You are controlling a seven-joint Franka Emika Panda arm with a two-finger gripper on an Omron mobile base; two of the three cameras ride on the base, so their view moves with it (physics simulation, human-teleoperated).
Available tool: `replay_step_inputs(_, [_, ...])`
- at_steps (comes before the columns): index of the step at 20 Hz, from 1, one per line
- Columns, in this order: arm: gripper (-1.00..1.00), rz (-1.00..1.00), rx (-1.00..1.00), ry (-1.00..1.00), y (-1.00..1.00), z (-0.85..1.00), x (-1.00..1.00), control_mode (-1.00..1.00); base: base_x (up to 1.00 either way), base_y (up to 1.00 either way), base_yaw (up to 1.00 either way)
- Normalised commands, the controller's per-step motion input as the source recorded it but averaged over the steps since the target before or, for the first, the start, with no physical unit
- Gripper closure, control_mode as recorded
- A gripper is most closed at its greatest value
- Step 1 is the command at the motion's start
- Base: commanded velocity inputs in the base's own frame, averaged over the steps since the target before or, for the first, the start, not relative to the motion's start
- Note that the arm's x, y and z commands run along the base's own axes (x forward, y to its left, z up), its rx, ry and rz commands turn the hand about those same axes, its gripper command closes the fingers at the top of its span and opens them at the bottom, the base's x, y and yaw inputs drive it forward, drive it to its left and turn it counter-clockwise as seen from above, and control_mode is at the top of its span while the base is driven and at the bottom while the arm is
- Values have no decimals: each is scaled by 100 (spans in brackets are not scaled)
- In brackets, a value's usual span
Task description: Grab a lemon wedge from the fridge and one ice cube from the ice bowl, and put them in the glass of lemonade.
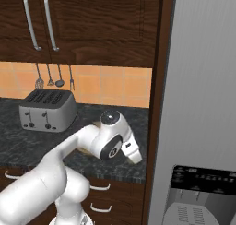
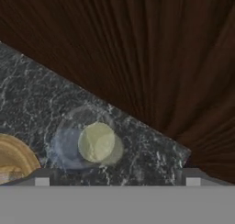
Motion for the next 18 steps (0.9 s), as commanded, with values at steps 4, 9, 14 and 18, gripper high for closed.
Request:
replay_step_inputs(4, [-100, 1, -3, -16, 67, 22, -62, -100, 0, 0, 0])
replay_step_inputs(9, [-100, 11, -28, 2, 100, 97, -28, -100, 0, 0, 0])
replay_step_inputs(14, [-100, 42, -27, 20, 98, 79, -28, -100, 0, 0, 0])
replay_step_inputs(18, [-100, 48, -2, 15, 54, 41, -3, -100, 0, 0, 0])
